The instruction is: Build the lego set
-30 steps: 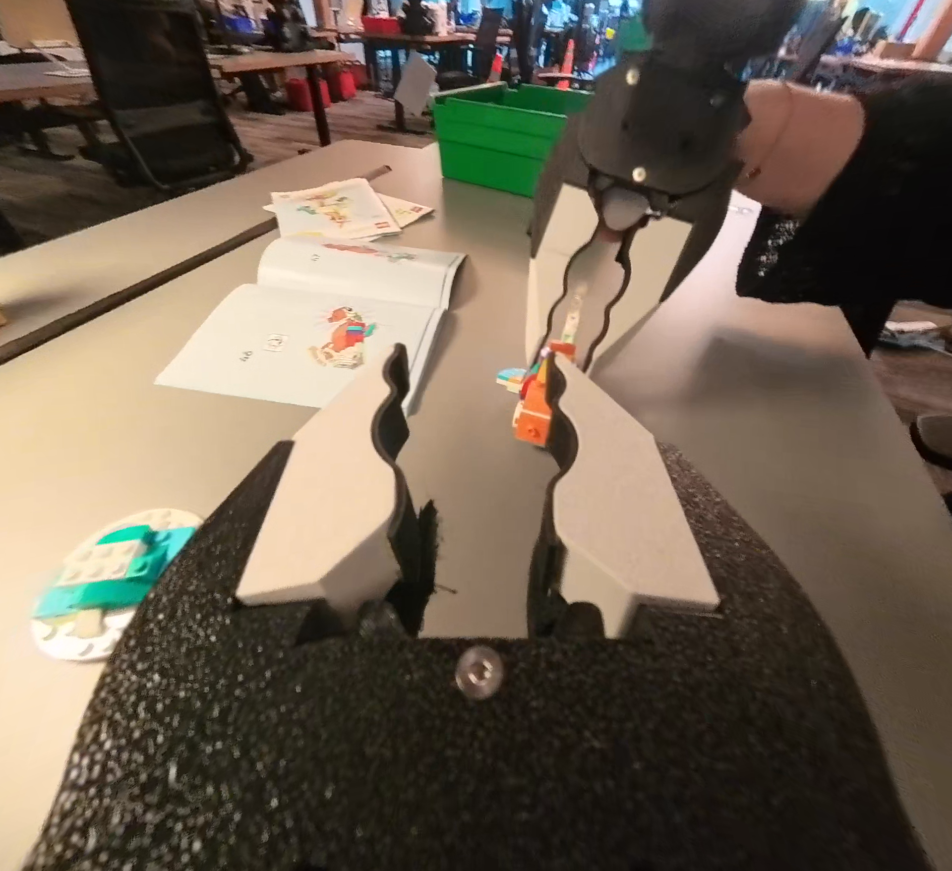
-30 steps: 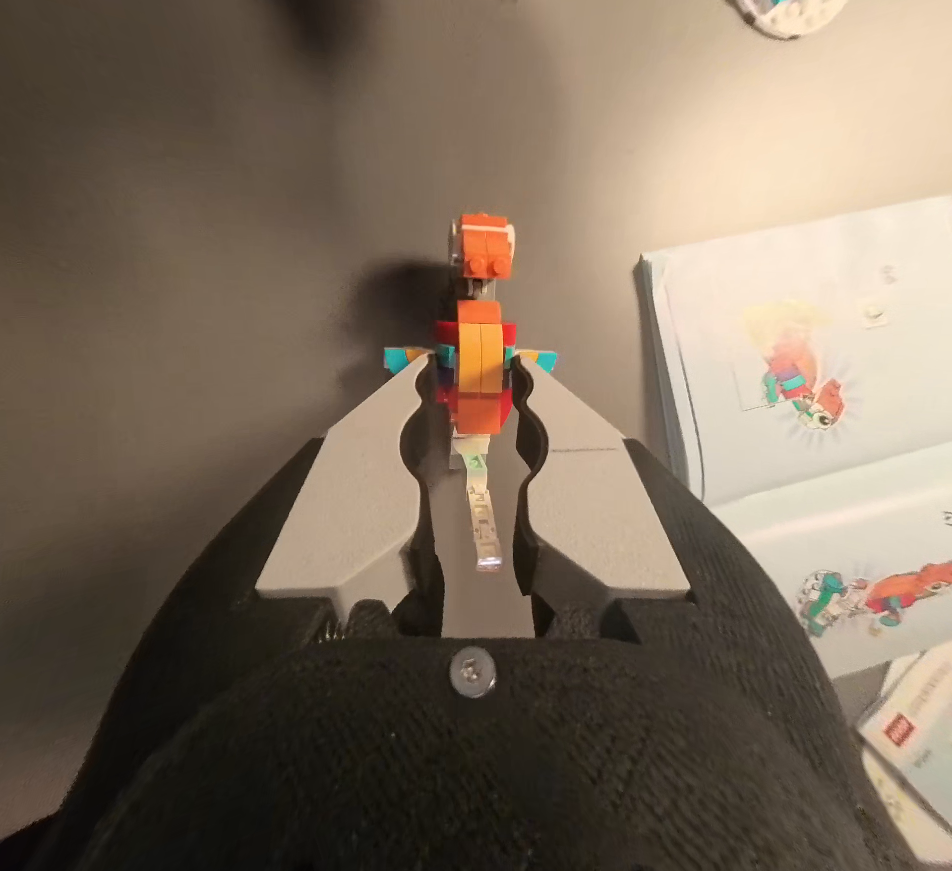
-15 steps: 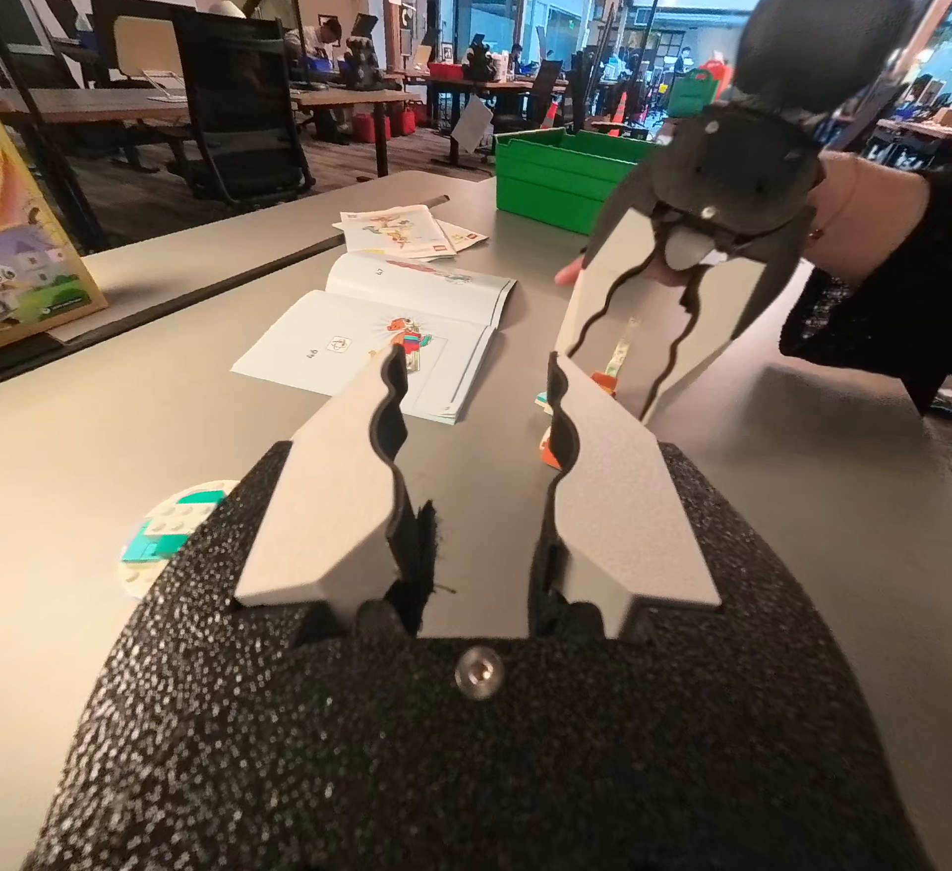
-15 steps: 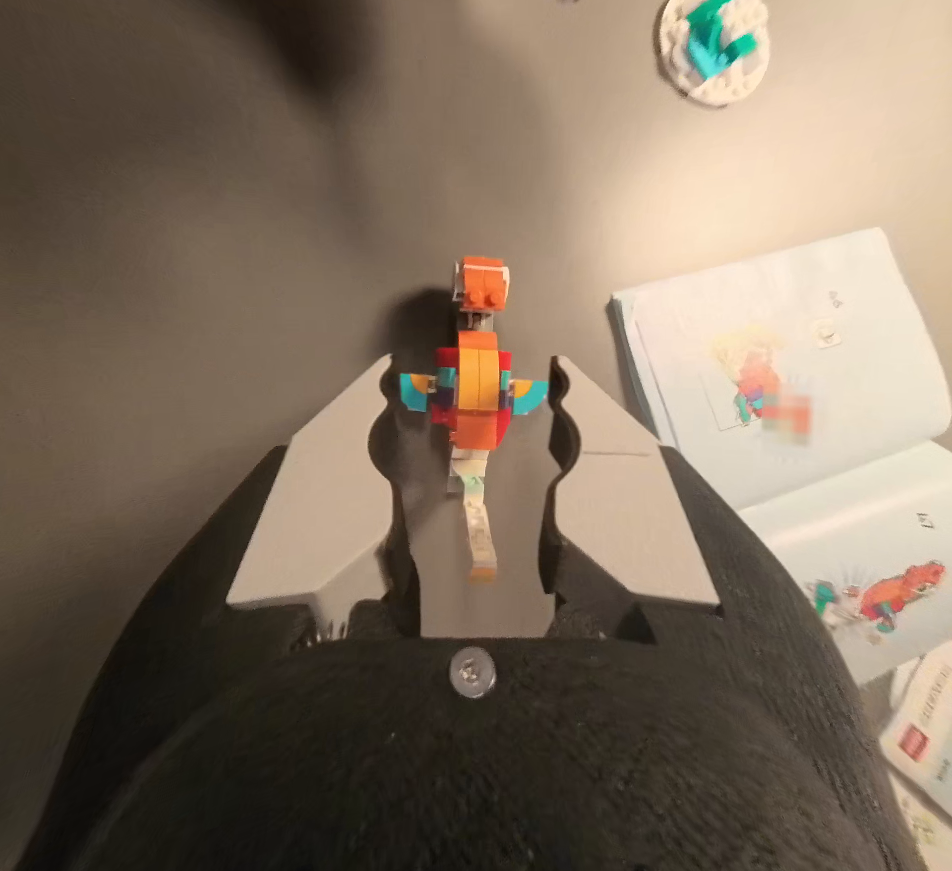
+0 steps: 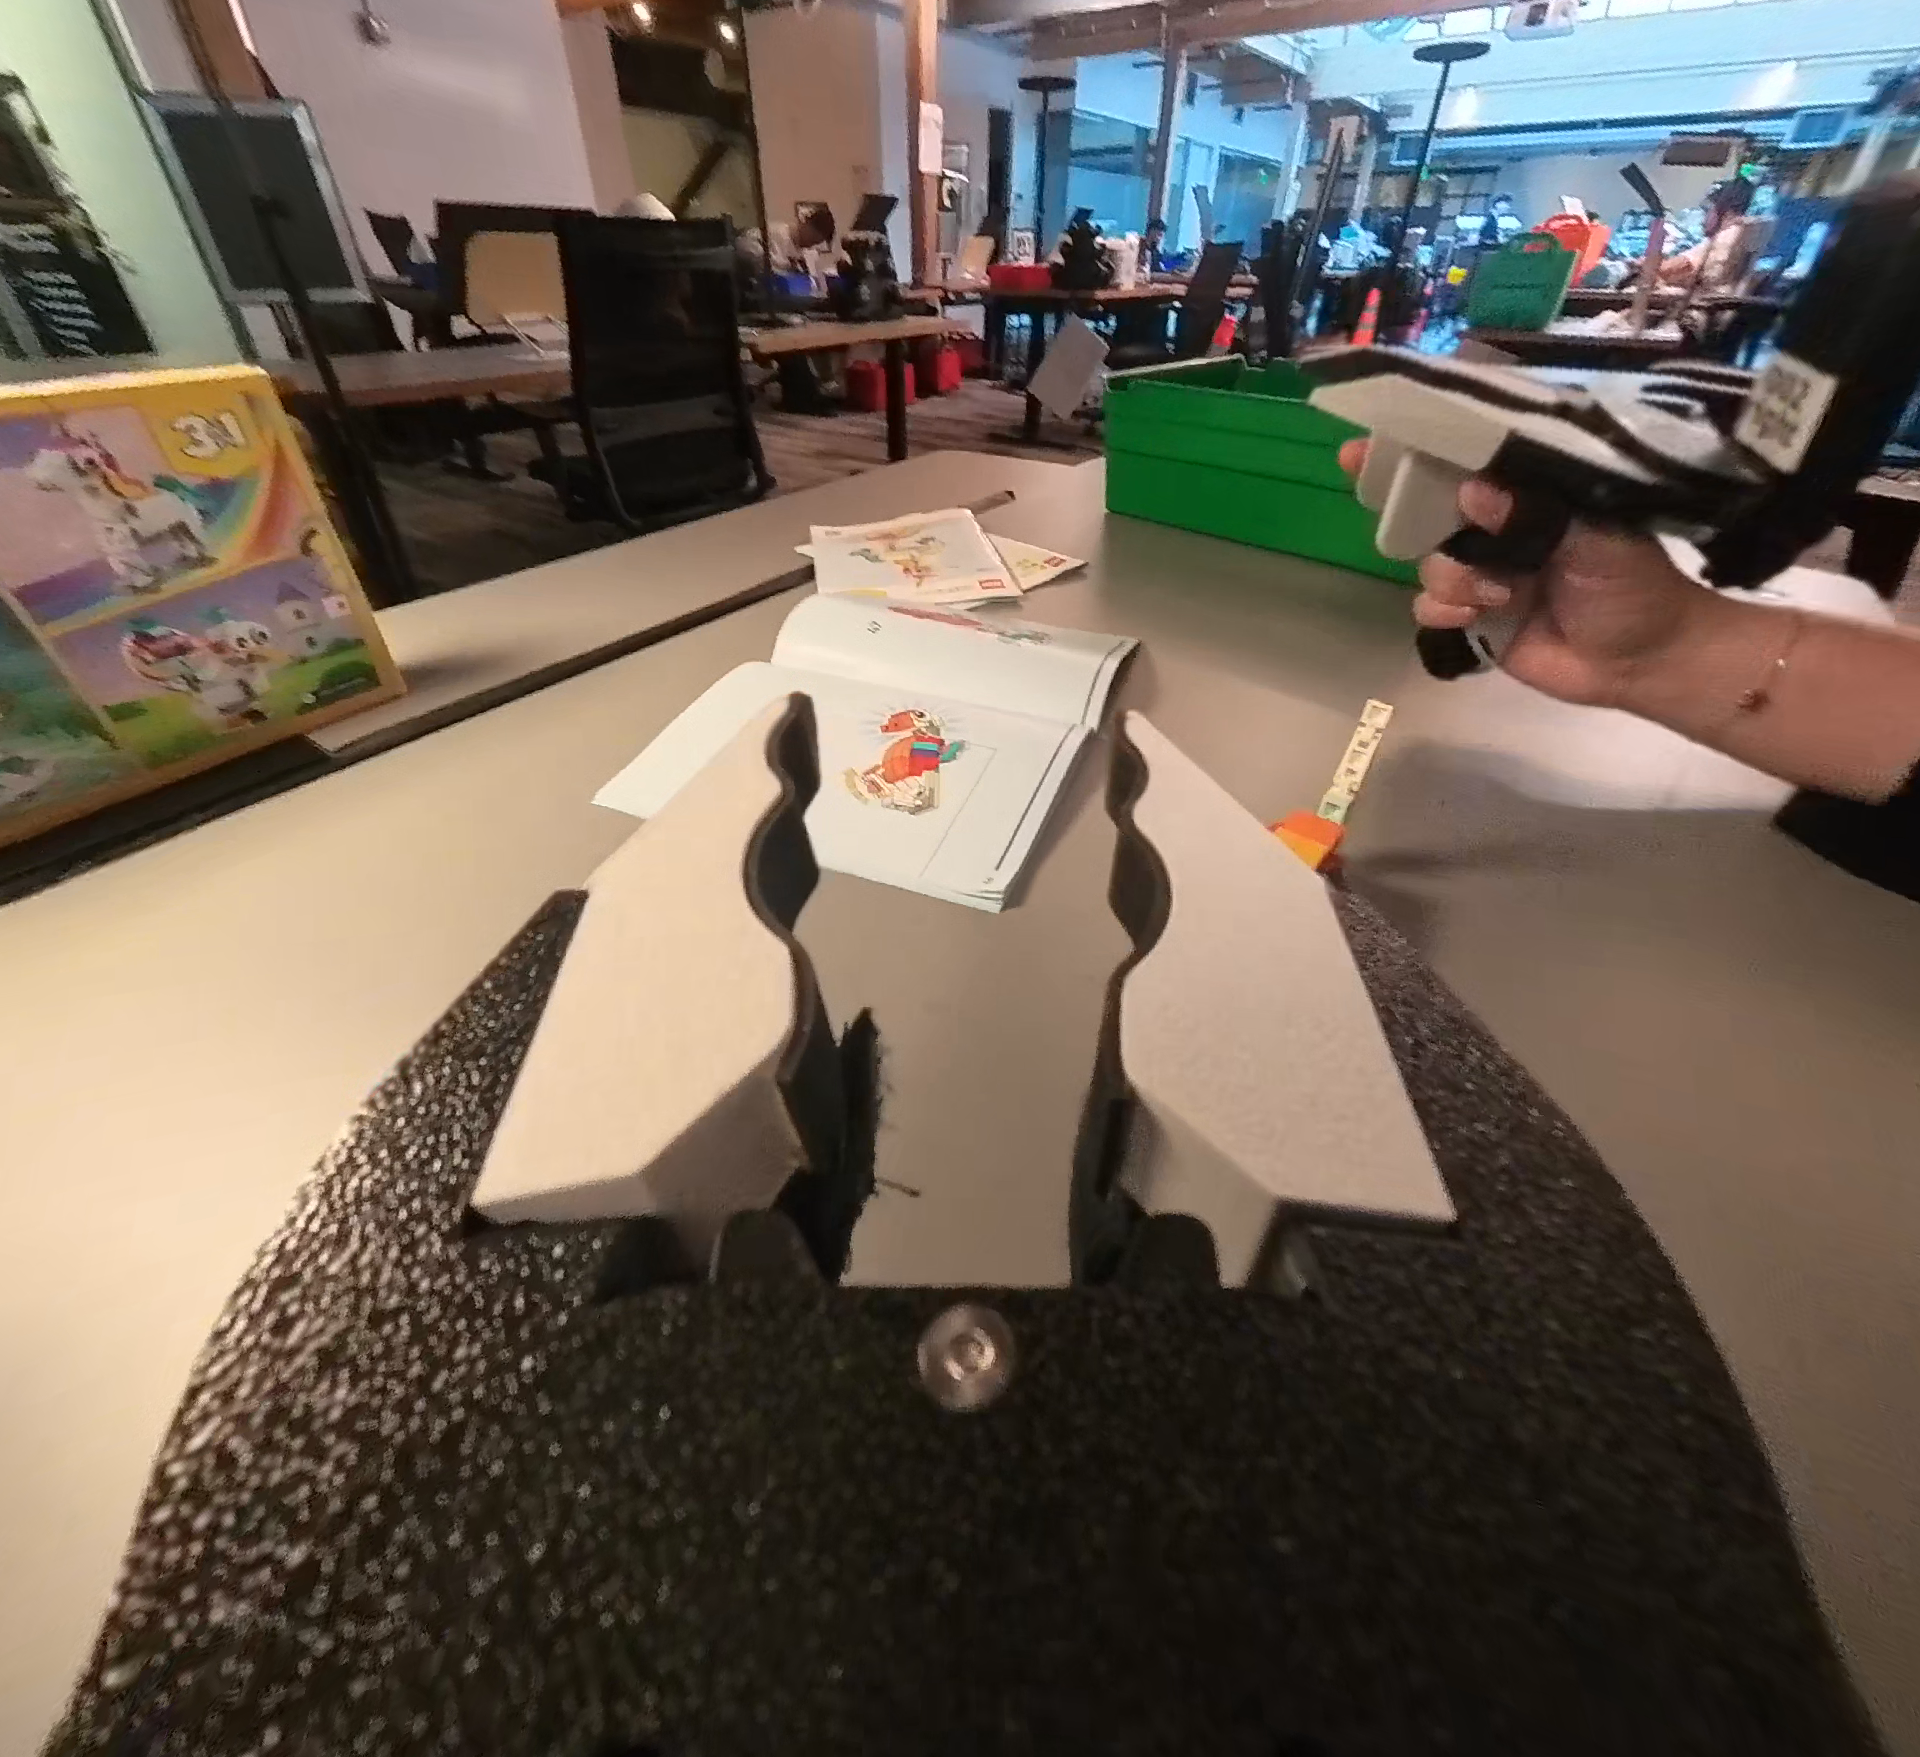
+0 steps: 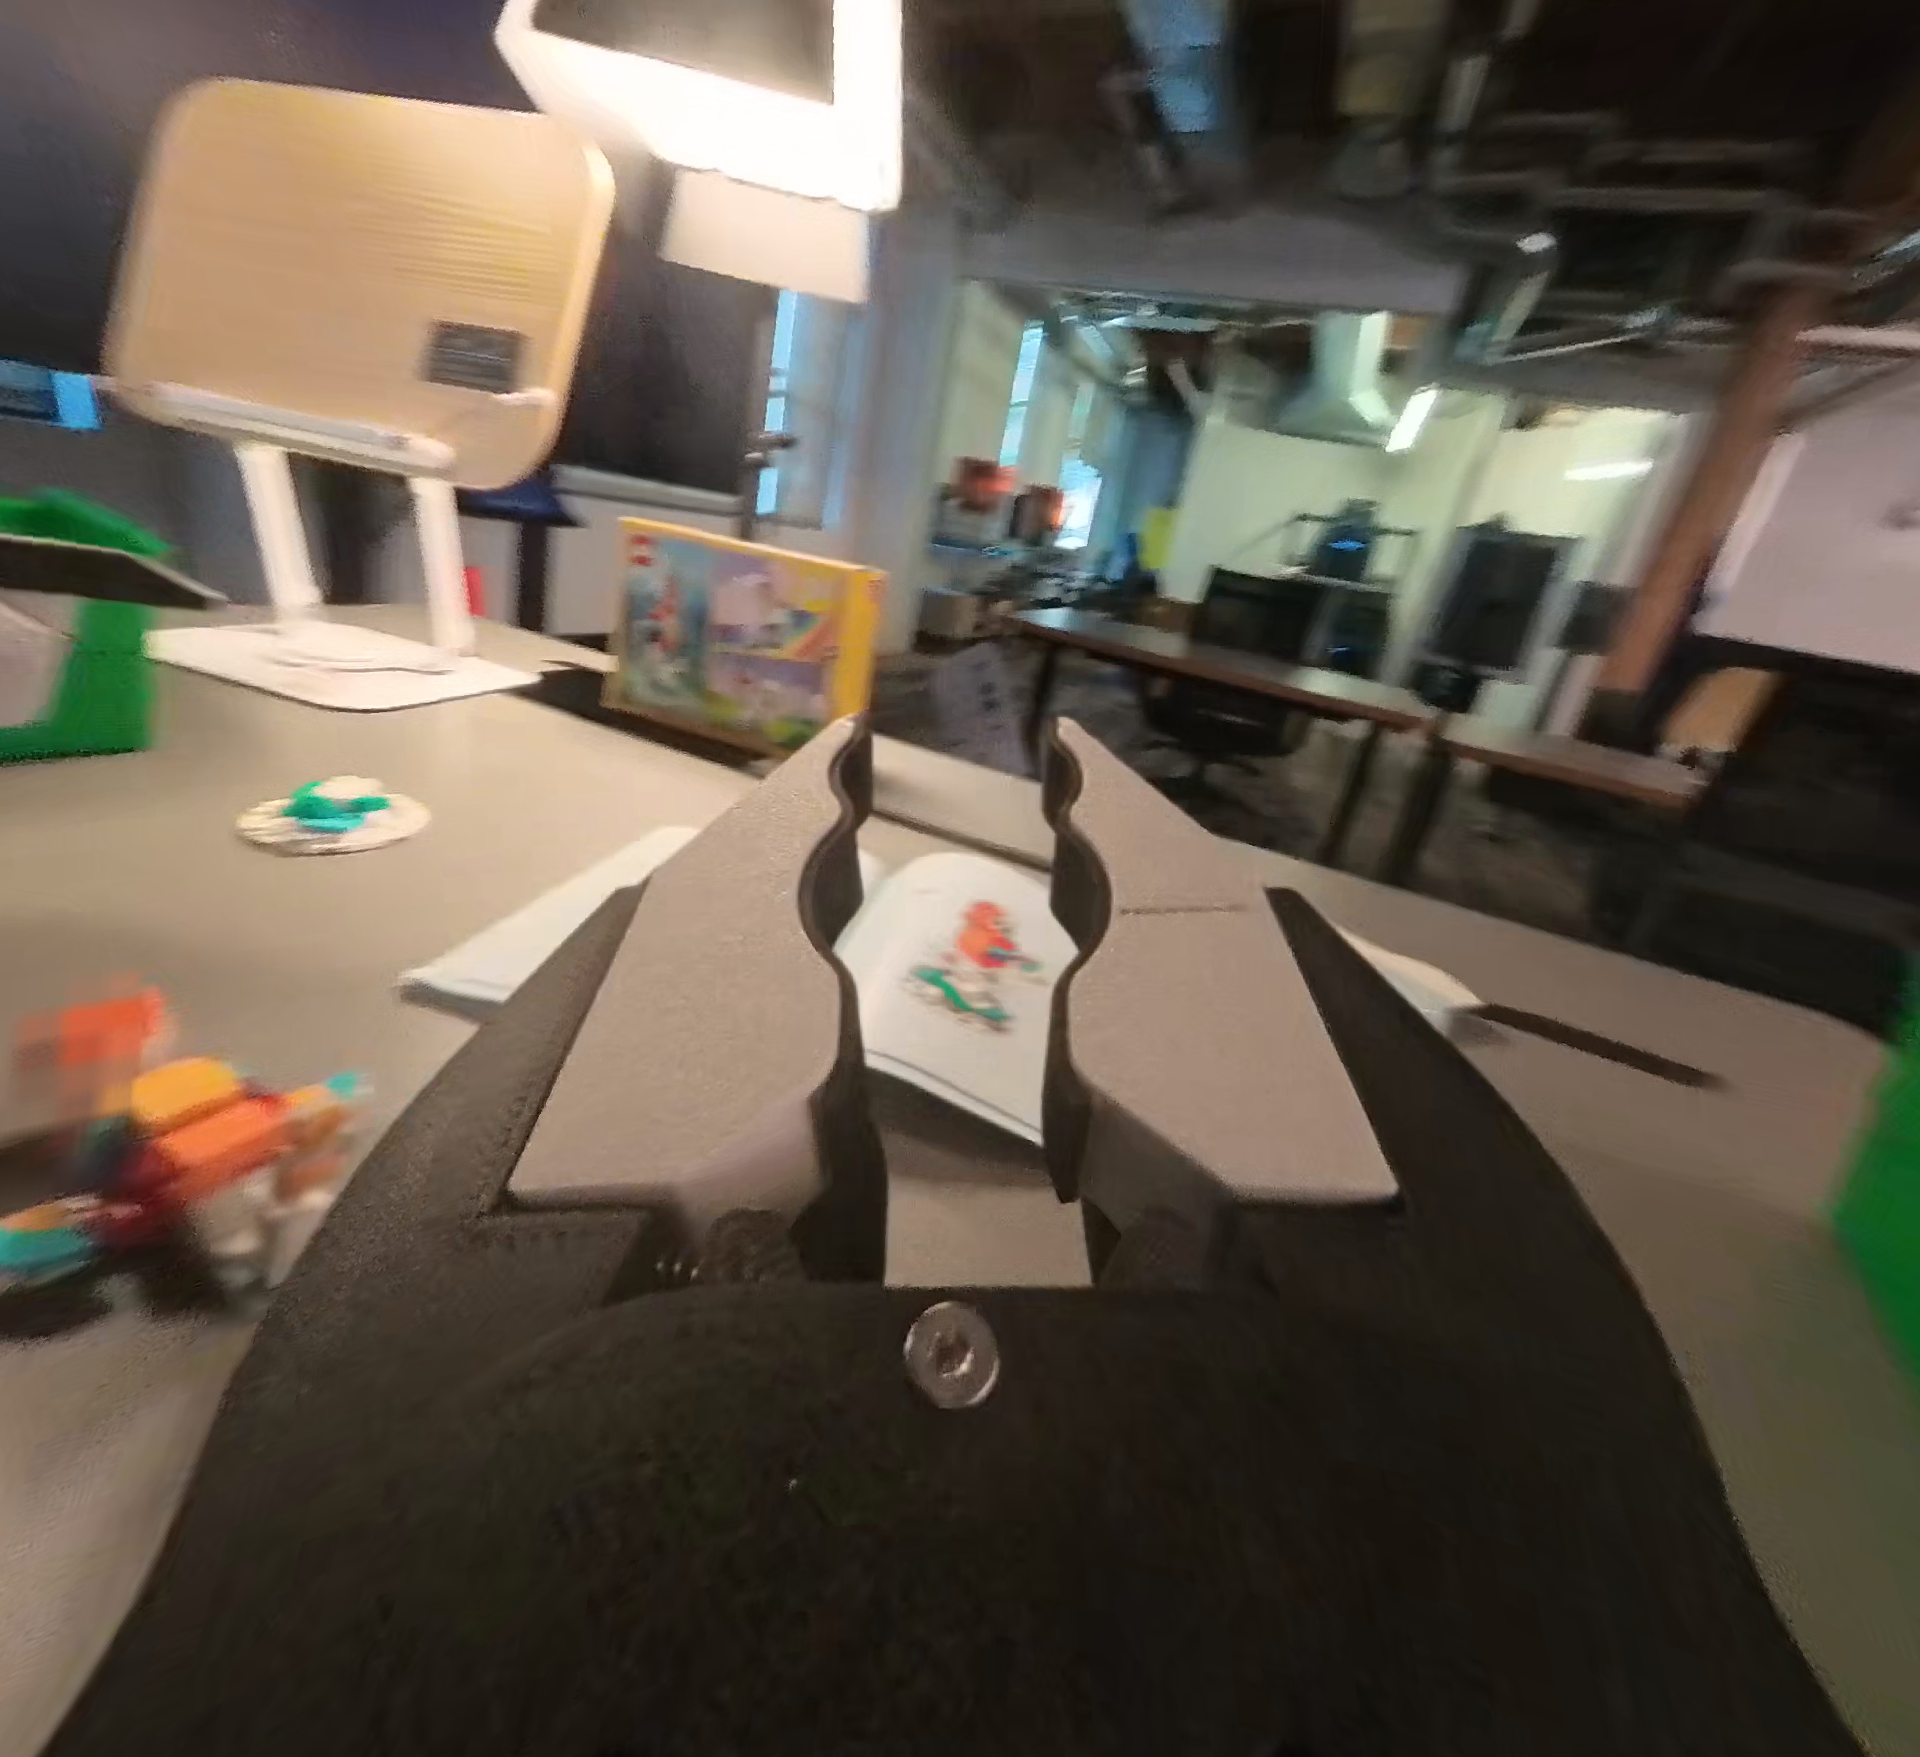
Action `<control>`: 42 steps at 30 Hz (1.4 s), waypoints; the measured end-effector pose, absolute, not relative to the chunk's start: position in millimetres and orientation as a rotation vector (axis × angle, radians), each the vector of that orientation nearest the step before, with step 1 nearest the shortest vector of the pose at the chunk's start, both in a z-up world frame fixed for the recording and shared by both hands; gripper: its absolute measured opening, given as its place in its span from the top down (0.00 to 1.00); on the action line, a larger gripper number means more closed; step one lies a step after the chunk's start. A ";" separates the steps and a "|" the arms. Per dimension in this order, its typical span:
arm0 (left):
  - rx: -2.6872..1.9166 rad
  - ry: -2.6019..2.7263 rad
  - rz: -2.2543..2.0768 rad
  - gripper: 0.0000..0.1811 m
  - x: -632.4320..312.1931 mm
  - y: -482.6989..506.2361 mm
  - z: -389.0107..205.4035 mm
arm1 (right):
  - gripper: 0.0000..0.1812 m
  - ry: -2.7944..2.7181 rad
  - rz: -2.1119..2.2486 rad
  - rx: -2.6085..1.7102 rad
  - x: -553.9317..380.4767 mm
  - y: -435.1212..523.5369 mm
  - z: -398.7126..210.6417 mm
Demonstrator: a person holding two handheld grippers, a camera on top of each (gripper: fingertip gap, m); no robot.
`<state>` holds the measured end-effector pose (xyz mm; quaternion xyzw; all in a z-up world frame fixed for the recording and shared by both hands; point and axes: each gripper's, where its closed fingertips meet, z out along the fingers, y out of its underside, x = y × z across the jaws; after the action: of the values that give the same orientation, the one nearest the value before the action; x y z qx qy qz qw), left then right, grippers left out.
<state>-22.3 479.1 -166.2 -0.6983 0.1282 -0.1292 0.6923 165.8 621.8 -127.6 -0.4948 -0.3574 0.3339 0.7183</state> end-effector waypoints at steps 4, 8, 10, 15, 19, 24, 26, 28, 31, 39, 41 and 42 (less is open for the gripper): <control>-1.505 0.250 -0.282 0.70 -22.2 480.4 -160.0 | 0.86 -0.725 0.588 -1.049 178.2 629.1 -129.9; -1.505 0.273 -0.269 0.70 -19.2 483.2 -164.8 | 0.87 -0.762 0.582 -1.014 169.3 618.1 -134.9; -1.513 0.302 -0.239 0.70 -18.1 484.5 -168.8 | 0.87 -0.793 0.598 -1.004 163.9 613.4 -136.8; -1.504 0.340 -0.169 0.72 -19.4 484.5 -170.1 | 0.87 -0.788 0.643 -1.010 163.8 610.0 -137.6; -1.495 0.322 -0.114 0.73 -29.7 481.3 -164.7 | 0.87 -0.803 0.664 -1.008 162.8 605.8 -138.2; -1.711 0.113 0.057 0.69 -79.6 482.7 -179.8 | 0.87 -0.871 0.619 -0.942 156.1 591.5 -135.0; -1.888 0.076 0.142 0.72 -97.6 482.7 -205.4 | 0.87 -0.903 0.603 -0.919 152.6 585.4 -135.6; -1.996 0.056 0.135 0.70 -104.2 485.9 -223.8 | 0.87 -0.924 0.599 -0.913 149.5 582.1 -137.4; -2.057 0.035 0.078 0.64 -110.8 497.0 -231.3 | 0.87 -0.928 0.610 -0.927 148.0 583.1 -140.1; -2.219 0.075 -0.187 0.73 -118.6 523.2 -254.8 | 0.87 -0.890 0.644 -0.999 151.5 597.9 -146.4; -2.245 0.083 -0.153 0.73 -125.0 525.3 -260.9 | 0.87 -0.883 0.646 -1.009 151.9 600.9 -147.4; -2.257 0.088 -0.138 0.73 -127.2 525.4 -263.3 | 0.87 -0.877 0.649 -1.013 152.1 602.1 -147.3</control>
<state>-127.2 525.4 -263.3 -0.9027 0.0354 -0.0553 0.4252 152.1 602.1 -147.3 -0.4608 -0.3993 0.2954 0.7355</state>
